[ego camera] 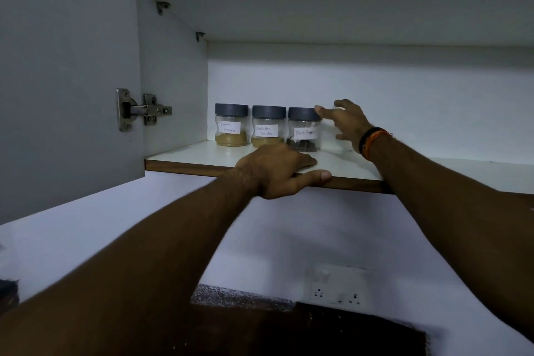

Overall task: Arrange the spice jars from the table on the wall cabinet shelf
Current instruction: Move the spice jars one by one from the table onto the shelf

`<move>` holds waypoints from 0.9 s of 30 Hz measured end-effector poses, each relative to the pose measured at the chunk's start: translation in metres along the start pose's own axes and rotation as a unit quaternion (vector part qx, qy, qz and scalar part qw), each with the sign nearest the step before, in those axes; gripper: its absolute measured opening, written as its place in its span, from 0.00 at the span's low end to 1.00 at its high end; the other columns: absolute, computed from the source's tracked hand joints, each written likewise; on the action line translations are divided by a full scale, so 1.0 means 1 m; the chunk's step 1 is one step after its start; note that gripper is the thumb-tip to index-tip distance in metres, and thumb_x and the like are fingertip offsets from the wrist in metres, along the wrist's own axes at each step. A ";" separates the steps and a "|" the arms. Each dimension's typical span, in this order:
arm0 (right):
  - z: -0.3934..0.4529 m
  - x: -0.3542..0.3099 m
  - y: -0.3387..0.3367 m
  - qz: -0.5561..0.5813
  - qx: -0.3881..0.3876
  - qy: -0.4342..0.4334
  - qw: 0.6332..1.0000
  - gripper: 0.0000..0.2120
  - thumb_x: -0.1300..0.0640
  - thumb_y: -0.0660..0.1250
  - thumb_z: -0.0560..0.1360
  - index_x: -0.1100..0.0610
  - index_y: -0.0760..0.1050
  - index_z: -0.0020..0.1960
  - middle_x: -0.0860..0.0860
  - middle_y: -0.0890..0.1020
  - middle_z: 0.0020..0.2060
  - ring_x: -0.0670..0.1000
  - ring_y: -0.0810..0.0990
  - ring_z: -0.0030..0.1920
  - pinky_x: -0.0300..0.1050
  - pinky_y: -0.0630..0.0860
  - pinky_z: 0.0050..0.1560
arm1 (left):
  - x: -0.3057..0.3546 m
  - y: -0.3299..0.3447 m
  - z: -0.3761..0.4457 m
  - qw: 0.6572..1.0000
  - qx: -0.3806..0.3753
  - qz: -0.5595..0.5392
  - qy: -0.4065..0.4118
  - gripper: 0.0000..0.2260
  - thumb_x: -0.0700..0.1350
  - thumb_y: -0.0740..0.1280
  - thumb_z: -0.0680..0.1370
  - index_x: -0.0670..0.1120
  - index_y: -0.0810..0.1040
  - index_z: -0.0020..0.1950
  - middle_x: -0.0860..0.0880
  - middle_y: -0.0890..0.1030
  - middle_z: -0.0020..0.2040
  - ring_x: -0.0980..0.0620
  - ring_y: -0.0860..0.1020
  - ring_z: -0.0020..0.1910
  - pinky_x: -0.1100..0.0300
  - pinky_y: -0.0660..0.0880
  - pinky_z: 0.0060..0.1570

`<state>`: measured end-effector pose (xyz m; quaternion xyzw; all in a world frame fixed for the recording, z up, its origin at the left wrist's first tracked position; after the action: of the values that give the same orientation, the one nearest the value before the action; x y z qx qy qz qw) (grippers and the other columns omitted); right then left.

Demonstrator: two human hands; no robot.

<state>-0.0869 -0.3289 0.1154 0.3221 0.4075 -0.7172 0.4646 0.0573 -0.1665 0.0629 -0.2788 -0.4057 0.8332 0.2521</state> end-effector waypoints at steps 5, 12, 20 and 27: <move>-0.066 -0.014 -0.030 0.074 0.017 -0.005 0.997 0.19 0.45 0.72 0.77 0.56 0.78 0.60 0.50 0.80 0.59 0.55 0.80 0.61 0.51 0.81 0.56 | 0.002 -0.002 -0.002 1.000 0.011 0.011 -0.005 0.27 0.67 0.47 0.80 0.52 0.79 0.53 0.51 0.82 0.44 0.50 0.80 0.45 0.55 0.75 0.46; -0.199 -0.029 -0.073 0.144 0.089 -0.101 0.980 0.05 0.60 0.71 0.77 0.61 0.84 0.48 0.56 0.87 0.48 0.55 0.86 0.47 0.45 0.83 0.45 | 0.006 0.003 -0.005 0.997 -0.014 0.063 -0.034 0.27 0.64 0.44 0.82 0.54 0.76 0.63 0.47 0.82 0.60 0.43 0.79 0.58 0.47 0.75 0.57; -0.346 0.069 -0.037 0.116 0.087 -0.018 0.989 0.05 0.62 0.69 0.77 0.59 0.84 0.45 0.59 0.86 0.42 0.53 0.83 0.41 0.48 0.82 0.41 | 0.046 -0.005 -0.035 0.991 0.066 0.043 -0.105 0.18 0.53 0.54 0.82 0.44 0.76 0.62 0.41 0.80 0.60 0.39 0.77 0.58 0.47 0.67 0.59; -0.460 0.219 0.014 -0.047 -0.022 0.143 0.988 0.06 0.56 0.70 0.77 0.51 0.85 0.43 0.48 0.86 0.36 0.46 0.85 0.39 0.48 0.83 0.44 | 0.126 0.061 -0.114 0.990 0.083 -0.068 -0.096 0.28 0.45 0.61 0.78 0.40 0.64 0.78 0.36 0.64 0.78 0.37 0.64 0.76 0.45 0.59 0.74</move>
<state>-0.1142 -0.0145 -0.2843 0.3919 0.5002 -0.6753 0.3745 0.0316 -0.0570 -0.0790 -0.1478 -0.3752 0.8678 0.2902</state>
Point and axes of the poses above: each hand's wrist, its own z-axis towards the middle knuckle, its own y-axis out of the palm, x = y × z, the point moved 10 cm from there along z, towards the middle knuckle
